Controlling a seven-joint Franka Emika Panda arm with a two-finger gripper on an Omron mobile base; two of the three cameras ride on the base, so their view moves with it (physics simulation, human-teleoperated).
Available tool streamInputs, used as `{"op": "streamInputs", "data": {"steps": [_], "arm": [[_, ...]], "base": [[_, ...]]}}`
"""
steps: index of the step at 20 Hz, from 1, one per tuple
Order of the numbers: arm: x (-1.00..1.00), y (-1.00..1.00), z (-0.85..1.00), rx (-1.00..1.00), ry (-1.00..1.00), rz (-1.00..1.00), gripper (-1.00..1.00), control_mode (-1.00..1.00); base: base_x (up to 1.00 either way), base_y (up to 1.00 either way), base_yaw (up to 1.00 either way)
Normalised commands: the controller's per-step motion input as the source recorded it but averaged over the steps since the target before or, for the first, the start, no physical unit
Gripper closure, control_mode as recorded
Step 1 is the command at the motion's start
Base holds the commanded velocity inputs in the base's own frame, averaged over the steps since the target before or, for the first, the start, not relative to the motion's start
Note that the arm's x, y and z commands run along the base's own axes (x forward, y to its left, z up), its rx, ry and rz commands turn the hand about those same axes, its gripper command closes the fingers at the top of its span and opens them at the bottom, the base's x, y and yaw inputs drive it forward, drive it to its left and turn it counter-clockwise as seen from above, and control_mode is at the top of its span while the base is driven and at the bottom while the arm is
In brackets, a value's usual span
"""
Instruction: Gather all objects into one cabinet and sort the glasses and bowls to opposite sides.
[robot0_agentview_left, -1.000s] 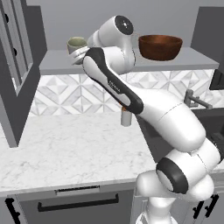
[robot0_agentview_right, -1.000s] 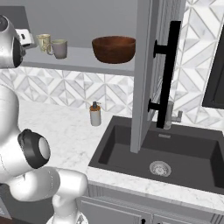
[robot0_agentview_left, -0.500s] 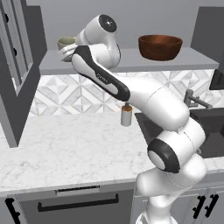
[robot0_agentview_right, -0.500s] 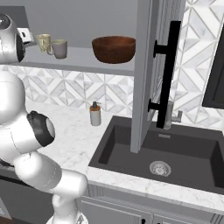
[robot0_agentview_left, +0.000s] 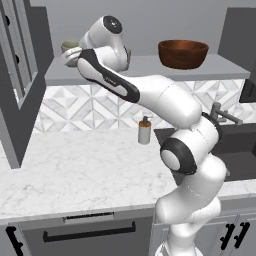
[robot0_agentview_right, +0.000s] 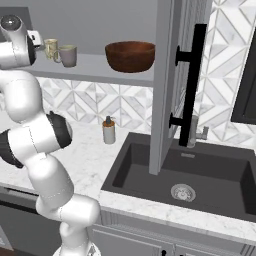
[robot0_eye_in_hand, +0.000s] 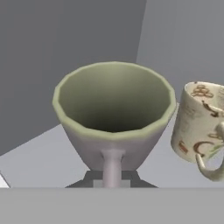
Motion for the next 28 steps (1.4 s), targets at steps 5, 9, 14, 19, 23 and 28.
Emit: {"op": "streamInputs", "data": {"steps": [5, 9, 14, 19, 23, 28], "arm": [[0.11, 0.26, -0.03, 0.00, 0.10, 0.00, 1.00, -1.00], [0.04, 0.21, -0.14, 0.00, 0.06, 0.00, 1.00, -1.00], [0.07, 0.03, -0.20, 0.00, 0.01, 0.00, 1.00, -1.00], [0.07, 0.00, -0.29, 0.00, 0.00, 0.00, 1.00, -1.00], [0.03, 0.00, -0.27, 0.00, 0.00, 0.00, 1.00, -1.00], [0.10, 0.00, -0.21, 0.00, 0.00, 0.00, 1.00, -1.00]], "base": [[0.00, 0.00, 0.00], [0.00, 0.00, 0.00], [0.00, 0.00, 0.00], [0.00, 0.00, 0.00], [0.00, 0.00, 0.00], [0.00, 0.00, 0.00]]}}
